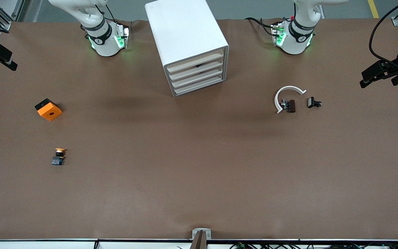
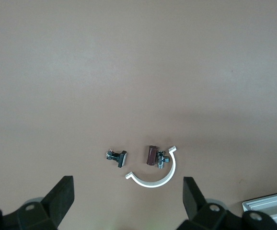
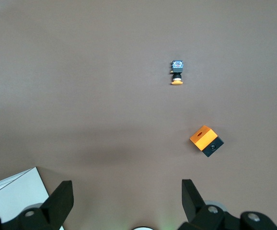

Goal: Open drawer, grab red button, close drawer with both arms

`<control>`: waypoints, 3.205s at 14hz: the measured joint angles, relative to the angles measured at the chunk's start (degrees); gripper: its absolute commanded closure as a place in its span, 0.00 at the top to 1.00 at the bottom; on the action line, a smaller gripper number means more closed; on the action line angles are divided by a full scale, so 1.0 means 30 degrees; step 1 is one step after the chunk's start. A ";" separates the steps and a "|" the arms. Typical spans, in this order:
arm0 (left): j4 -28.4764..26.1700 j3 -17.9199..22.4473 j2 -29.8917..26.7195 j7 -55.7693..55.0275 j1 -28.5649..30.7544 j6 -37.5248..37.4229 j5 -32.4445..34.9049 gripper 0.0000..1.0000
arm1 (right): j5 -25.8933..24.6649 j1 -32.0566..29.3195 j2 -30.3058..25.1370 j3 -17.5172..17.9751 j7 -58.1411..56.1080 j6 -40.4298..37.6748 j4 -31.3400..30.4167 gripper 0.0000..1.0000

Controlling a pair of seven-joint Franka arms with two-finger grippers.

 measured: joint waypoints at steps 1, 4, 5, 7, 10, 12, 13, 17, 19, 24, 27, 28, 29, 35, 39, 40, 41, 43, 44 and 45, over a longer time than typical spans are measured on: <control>0.0000 0.0000 0.0000 0.0001 -0.0001 0.0000 0.0000 1.00 | 0.0000 -0.0001 0.0000 -0.0004 0.0000 0.0000 0.0000 1.00; 0.0000 0.0000 0.0007 0.0001 -0.0005 -0.0001 0.0000 1.00 | 0.0000 -0.0020 0.0000 -0.0034 0.0000 0.0000 0.0000 1.00; 0.0000 0.0000 0.0012 0.0001 -0.0005 -0.0010 0.0000 1.00 | 0.0000 -0.0021 0.0000 -0.0038 0.0000 0.0000 -0.0001 1.00; -0.0016 0.0000 0.0040 0.0000 0.0012 -0.0144 0.0000 1.00 | 0.0000 -0.0023 0.0000 -0.0041 0.0000 0.0001 -0.0001 1.00; -0.0158 0.0001 0.0387 -0.0034 0.0019 -0.0864 0.0000 1.00 | 0.0000 -0.0024 0.0000 -0.0042 0.0000 0.0006 -0.0003 1.00; -0.0290 0.0000 0.0947 -0.0041 0.0007 -0.1042 0.0000 1.00 | 0.0000 -0.0024 0.0000 -0.0044 0.0000 0.0008 -0.0005 1.00; -0.0424 0.0000 0.1293 -0.0061 0.0001 -0.1053 0.0000 1.00 | 0.0000 -0.0024 0.0000 -0.0044 0.0000 0.0009 -0.0007 1.00; -0.0720 -0.0148 0.3318 -0.0261 -0.0043 -0.0378 -0.0338 1.00 | 0.0000 -0.0031 0.0000 -0.0051 0.0000 0.0011 -0.0019 1.00; -0.0743 -0.0602 0.4430 -0.0755 -0.0062 0.0514 -0.0414 1.00 | 0.0000 -0.0036 0.0000 -0.0063 0.0000 0.0013 -0.0025 1.00; -0.0762 -0.1991 0.6976 -0.3564 -0.0351 0.3225 -0.0418 1.00 | 0.0000 -0.0038 0.0000 -0.0072 0.0000 0.0026 -0.0038 1.00; -0.0724 -0.2064 0.8062 -0.5952 -0.1364 0.4464 -0.0418 1.00 | 0.0000 -0.0038 0.0000 -0.0074 0.0000 0.0039 -0.0038 1.00; -0.0653 -0.2070 0.8297 -0.6873 -0.1695 0.4564 -0.0419 1.00 | 0.0000 -0.0039 -0.0001 -0.0075 0.0000 0.0039 -0.0038 1.00; -0.0533 -0.2090 0.8489 -0.8131 -0.1996 0.4599 -0.0422 1.00 | 0.0000 -0.0039 -0.0003 -0.0075 0.0000 0.0039 -0.0033 1.00; 0.1656 -0.2344 1.0010 -1.8134 -0.3988 0.4193 -0.0971 1.00 | -0.0027 -0.0056 0.0609 -0.0116 0.0004 0.0061 -0.0182 1.00; 0.2792 -0.2352 1.1163 -2.2786 -0.4425 0.3459 -0.3510 1.00 | -0.0102 -0.0059 0.2389 -0.0120 -0.0182 0.0866 -0.0220 1.00; 0.2872 -0.2351 1.1405 -2.3724 -0.4425 0.3372 -0.4389 1.00 | -0.0128 -0.0059 0.2644 -0.0120 -0.0215 0.1016 -0.0190 1.00; 0.2925 -0.2351 1.1619 -2.4586 -0.4425 0.3168 -0.5114 1.00 | -0.0152 -0.0065 0.2821 -0.0122 -0.0224 0.1052 -0.0185 1.00; 0.3003 -0.2350 1.2038 -2.5909 -0.4420 0.2652 -0.6551 1.00 | -0.0218 -0.0165 0.3431 -0.0135 -0.0254 0.1021 -0.0204 1.00; 0.3057 -0.2348 1.2261 -2.6322 -0.4407 0.2558 -0.7507 1.00 | -0.0261 -0.0283 0.3884 -0.0144 -0.0297 0.1117 -0.0201 1.00; 0.3115 -0.2348 1.2485 -2.6728 -0.4404 0.2506 -0.8320 1.00 | -0.0284 -0.0460 0.4347 -0.0148 -0.0340 0.1219 -0.0190 1.00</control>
